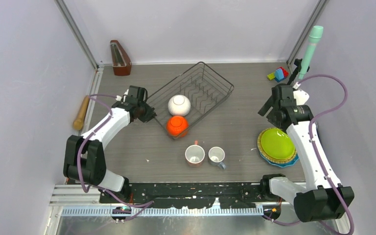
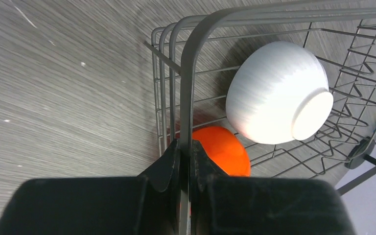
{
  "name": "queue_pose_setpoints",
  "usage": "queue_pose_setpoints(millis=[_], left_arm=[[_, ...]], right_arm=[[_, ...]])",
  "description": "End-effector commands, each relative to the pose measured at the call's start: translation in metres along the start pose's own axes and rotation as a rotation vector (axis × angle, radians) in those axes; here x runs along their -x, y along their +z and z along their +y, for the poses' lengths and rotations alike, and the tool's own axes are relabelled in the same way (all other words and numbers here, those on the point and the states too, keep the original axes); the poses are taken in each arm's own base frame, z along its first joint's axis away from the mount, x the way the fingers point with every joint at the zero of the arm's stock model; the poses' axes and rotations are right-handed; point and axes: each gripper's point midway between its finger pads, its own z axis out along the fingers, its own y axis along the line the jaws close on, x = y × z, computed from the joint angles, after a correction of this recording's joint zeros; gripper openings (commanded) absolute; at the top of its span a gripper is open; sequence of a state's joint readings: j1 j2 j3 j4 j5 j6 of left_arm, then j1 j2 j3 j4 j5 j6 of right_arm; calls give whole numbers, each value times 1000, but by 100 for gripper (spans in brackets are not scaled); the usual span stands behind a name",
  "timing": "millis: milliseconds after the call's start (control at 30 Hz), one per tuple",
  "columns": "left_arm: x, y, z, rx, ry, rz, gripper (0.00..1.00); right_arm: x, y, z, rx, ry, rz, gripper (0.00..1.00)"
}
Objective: Load the mixed dishes into the dish rack
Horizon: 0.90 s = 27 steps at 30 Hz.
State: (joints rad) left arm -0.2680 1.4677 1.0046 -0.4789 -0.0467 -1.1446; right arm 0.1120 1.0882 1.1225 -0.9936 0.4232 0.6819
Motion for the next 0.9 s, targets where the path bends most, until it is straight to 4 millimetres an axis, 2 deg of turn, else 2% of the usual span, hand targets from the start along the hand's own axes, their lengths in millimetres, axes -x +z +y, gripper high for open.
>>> queue_pose_setpoints(millis=[0,100,167,233,400,500,600,767,867], left_arm=[[36,-11,23,67,36,-121,6],[37,-15,13,19,55,-115,30],[36,-17,8,-5,67,-107,47],[37,-21,4,-22,93,-113,58],[44,-38,-7,-76,221,-137,69],[48,-53,-12,-94,314,-141,81],[49,-70,-17,-124,394,-147,92],[46,-91,-22,-187,482,-153,95],[41,-100,-23,-213,512,-135,95]], right_arm=[[-4,6,-27,-67,124,37,100],[-9,16,-29,-45,198,97,100],[-20,25,-28,-35,220,147,100],[-30,35,-29,-46,238,187,100],[-53,61,-38,-152,242,280,100],[-61,73,-45,-216,230,310,100],[-71,86,-34,-169,243,340,100],[-77,110,-23,-131,261,344,100],[-85,124,-23,-158,254,370,100]])
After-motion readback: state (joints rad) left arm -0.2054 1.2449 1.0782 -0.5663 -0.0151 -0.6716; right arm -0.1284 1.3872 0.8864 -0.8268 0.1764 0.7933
